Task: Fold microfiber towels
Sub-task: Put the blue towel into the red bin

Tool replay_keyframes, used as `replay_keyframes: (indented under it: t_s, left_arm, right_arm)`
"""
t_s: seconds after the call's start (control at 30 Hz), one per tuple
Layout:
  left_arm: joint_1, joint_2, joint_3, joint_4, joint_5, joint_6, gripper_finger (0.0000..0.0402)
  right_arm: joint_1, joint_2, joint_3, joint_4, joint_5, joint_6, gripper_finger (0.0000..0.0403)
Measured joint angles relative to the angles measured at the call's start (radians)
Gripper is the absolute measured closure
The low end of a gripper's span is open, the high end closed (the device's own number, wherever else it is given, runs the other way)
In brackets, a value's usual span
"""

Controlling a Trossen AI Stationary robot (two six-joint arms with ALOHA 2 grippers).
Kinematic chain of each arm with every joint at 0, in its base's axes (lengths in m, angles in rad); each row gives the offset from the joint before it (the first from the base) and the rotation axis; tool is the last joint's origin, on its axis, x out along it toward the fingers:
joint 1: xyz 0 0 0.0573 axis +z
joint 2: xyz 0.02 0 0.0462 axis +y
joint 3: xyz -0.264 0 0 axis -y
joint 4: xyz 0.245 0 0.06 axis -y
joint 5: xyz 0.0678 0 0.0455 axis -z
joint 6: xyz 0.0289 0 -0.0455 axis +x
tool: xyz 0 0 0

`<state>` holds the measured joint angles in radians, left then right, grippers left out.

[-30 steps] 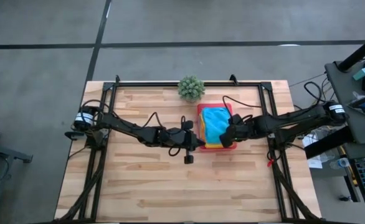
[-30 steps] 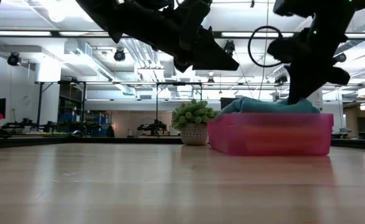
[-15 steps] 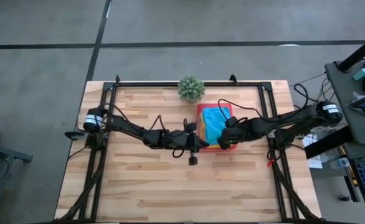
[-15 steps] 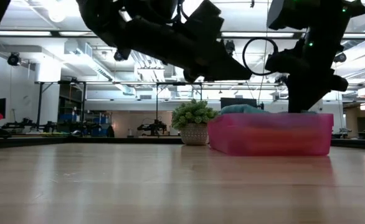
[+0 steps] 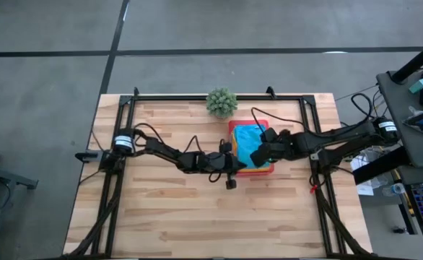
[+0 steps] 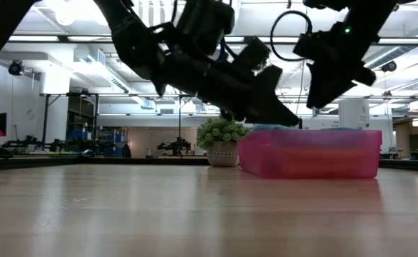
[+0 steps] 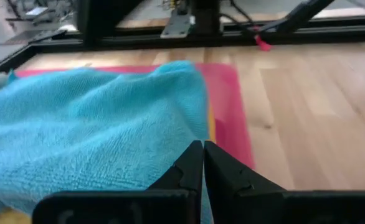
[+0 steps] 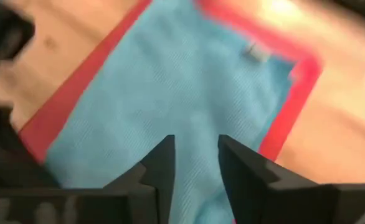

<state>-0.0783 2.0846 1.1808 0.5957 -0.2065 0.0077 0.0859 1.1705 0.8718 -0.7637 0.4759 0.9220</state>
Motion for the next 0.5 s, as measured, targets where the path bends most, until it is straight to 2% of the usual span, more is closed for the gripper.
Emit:
replay_keyframes:
  t_s: [0.1,0.3,0.4,0.5]
  left_arm:
    - [0.006,0.026,0.012,0.000,-0.008,-0.017,0.0401]
    - [0.006,0.028,0.008,-0.010,-0.008,-0.033,0.0401]
    - [0.007,0.022,0.007,-0.028,-0.009,-0.064,0.0401]
    - [0.007,0.021,0.006,-0.037,-0.008,-0.083,0.0401]
  right_arm:
    - [-0.027,0.012,-0.010,0.078,0.072,-0.062,0.0311]
    - [-0.104,0.070,-0.049,0.353,0.068,-0.353,0.0380]
    - [-0.149,0.112,-0.062,0.480,0.021,-0.496,0.0392]
    - [-0.198,0.160,-0.073,0.590,-0.087,-0.576,0.0394]
